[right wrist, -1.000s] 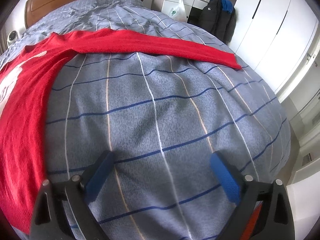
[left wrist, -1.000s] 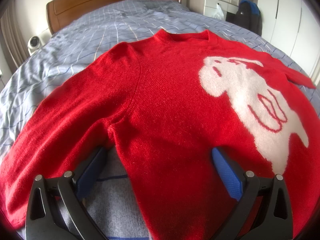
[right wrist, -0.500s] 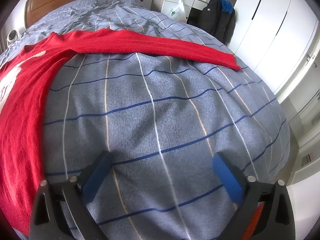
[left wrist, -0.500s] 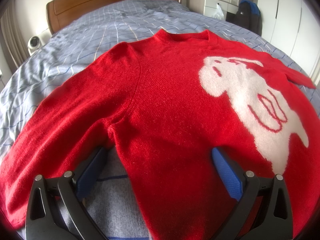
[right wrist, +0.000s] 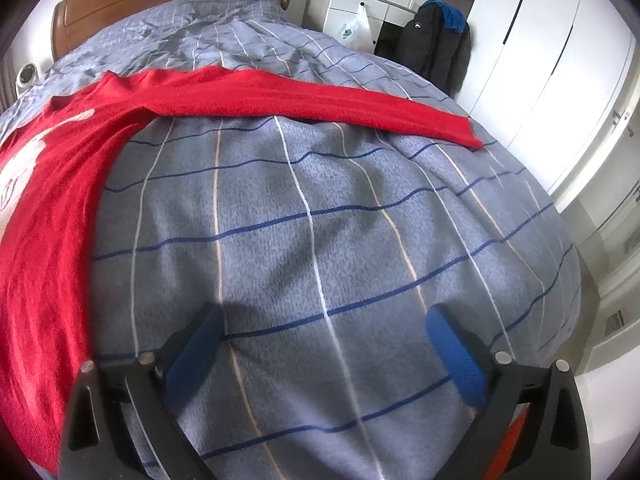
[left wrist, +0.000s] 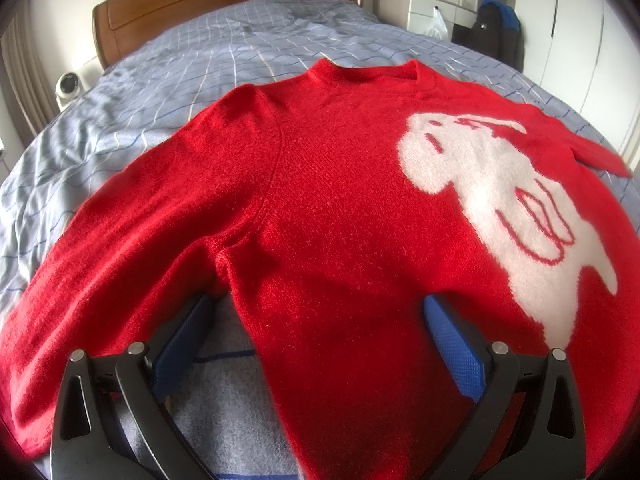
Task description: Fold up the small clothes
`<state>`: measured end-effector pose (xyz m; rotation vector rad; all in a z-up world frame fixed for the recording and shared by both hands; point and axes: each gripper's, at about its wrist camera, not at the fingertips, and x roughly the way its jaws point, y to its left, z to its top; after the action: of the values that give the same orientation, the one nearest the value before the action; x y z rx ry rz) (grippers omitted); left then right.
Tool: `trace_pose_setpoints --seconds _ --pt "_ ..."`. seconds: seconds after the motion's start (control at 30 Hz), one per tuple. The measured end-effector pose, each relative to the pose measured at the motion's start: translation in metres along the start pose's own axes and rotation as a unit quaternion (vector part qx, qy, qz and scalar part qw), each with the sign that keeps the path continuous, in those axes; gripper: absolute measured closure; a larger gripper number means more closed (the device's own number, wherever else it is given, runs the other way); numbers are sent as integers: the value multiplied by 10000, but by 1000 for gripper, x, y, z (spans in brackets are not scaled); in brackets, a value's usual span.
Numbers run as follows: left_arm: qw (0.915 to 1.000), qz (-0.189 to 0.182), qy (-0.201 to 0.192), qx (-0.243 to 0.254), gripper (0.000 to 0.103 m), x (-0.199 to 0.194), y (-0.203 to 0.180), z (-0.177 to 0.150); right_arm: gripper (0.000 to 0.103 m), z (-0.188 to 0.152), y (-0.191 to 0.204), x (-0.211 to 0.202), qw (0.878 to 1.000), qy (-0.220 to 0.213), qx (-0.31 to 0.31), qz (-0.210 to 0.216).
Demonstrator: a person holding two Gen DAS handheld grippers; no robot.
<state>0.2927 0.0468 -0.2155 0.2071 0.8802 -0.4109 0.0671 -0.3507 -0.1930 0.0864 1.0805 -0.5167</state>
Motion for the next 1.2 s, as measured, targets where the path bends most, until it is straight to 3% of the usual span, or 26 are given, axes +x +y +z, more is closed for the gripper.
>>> trace_pose_setpoints --seconds 0.4,0.53,0.8,1.07,1.2 --pt "10000 -1 5 1 0 0 0 0 3 -2 -15 -28 9946 -705 40 759" --pt "10000 9 18 2 0 0 0 0 3 -1 -36 -26 9893 -658 506 1197" --pt "10000 -1 -4 -2 0 1 0 0 3 -2 -75 -25 9747 -679 1304 1681" --pt "10000 5 -20 1 0 1 1 0 3 -2 -74 -23 9678 -641 1337 2034" --pt "10000 -3 -16 -12 0 1 1 0 3 -1 -87 -20 9537 -558 1664 2441"
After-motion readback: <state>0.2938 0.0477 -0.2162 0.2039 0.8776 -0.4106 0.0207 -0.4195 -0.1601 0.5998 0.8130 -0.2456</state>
